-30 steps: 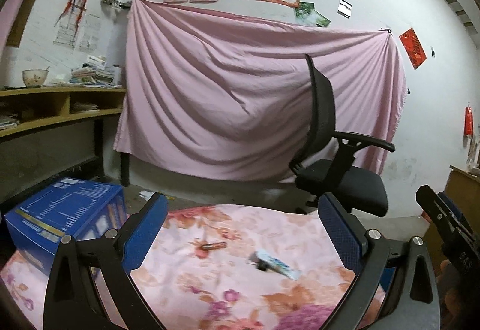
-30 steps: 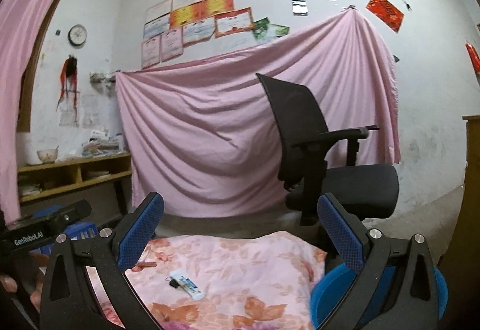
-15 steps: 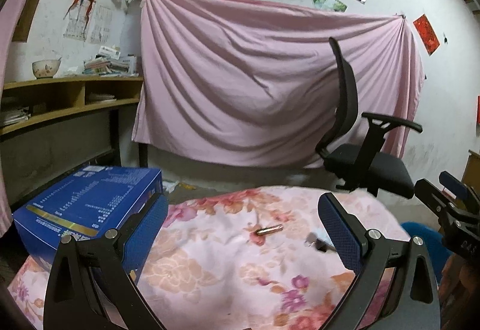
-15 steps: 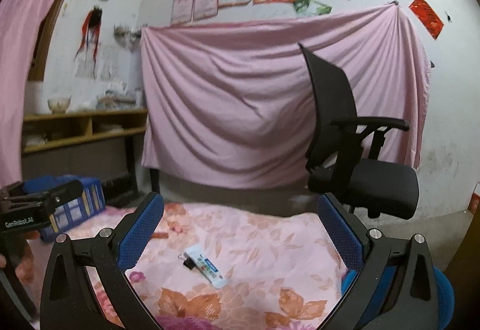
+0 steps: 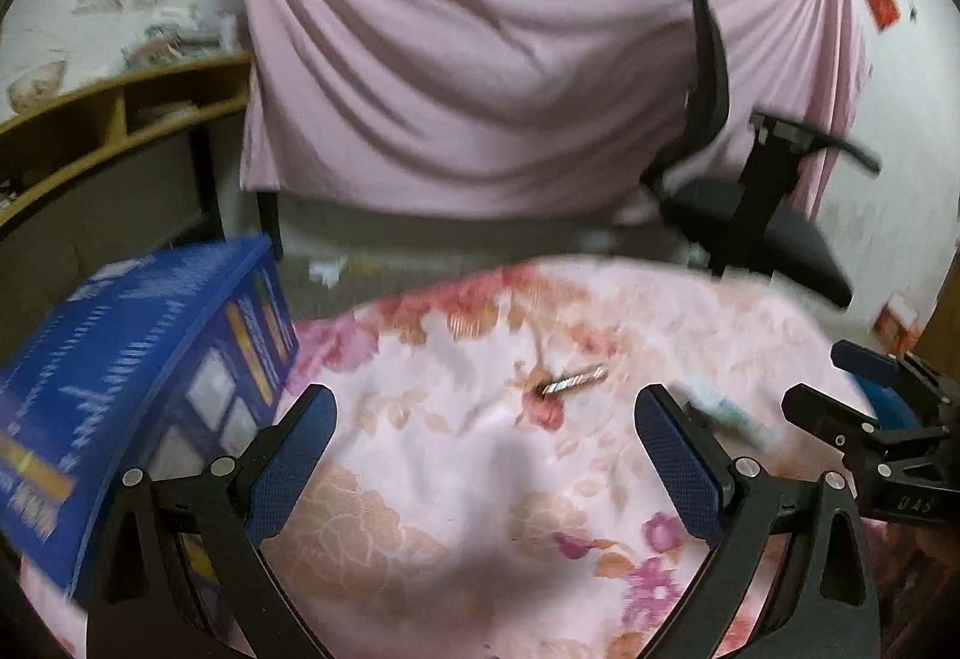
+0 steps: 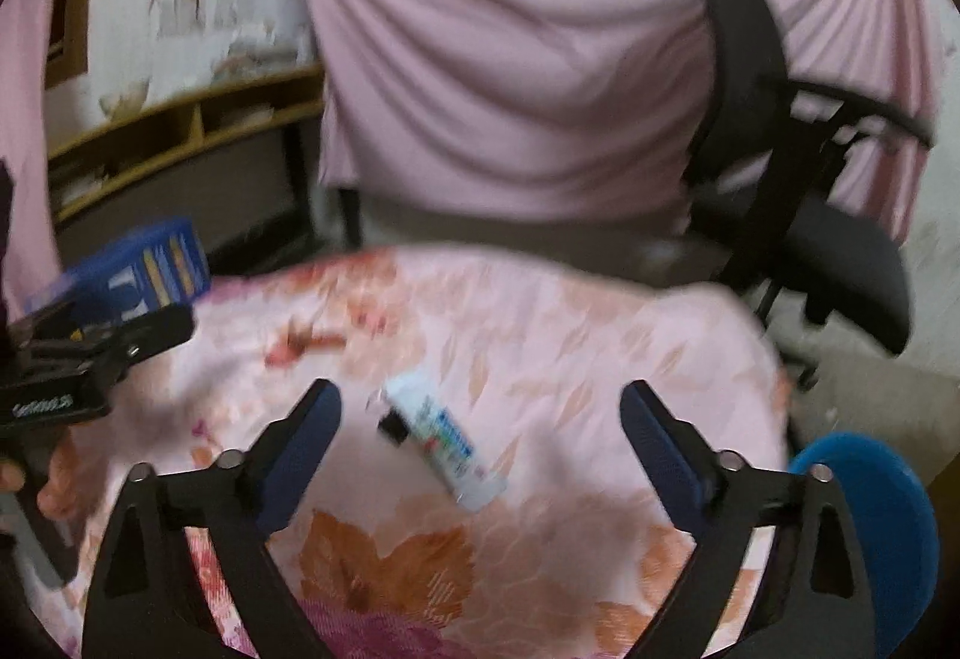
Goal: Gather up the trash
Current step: 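Grasp the white toothpaste tube with the right tool while the left tool grasps the battery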
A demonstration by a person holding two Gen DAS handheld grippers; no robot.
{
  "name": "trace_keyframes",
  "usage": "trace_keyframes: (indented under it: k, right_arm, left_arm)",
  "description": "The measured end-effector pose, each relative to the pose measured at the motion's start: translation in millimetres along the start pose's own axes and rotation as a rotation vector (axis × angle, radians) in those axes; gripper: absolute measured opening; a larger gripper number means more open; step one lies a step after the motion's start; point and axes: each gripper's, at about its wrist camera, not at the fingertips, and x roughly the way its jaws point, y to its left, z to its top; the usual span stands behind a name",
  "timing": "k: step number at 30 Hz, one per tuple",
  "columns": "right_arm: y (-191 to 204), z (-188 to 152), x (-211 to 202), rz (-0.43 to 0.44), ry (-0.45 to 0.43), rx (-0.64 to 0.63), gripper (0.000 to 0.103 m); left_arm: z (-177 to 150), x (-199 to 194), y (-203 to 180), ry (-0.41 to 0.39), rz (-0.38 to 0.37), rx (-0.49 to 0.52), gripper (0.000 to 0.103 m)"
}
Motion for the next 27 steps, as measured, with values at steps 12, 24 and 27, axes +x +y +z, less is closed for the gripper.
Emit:
trace_keyframes:
  k: [12,24,27]
  right_arm:
    - [-0.3,-11.6,39.7,0.037,0.254,0.014,0.048]
    - [-23.0,-10.2,40.8,0.112,0.251,0.132,0.019]
    - [-23.9,-9.5,38.3,0.098,0.244,0.141,0.018]
  left_arm:
    - [7.4,56.2,-21.5,0.18,-0.085,0.142,0.057]
    - [12.3,94.3,-47.4,0.257,-0.148,0.252,0.022]
    - [9.9,93.4,-50.7,0.26,-0.156,0.26,0.014]
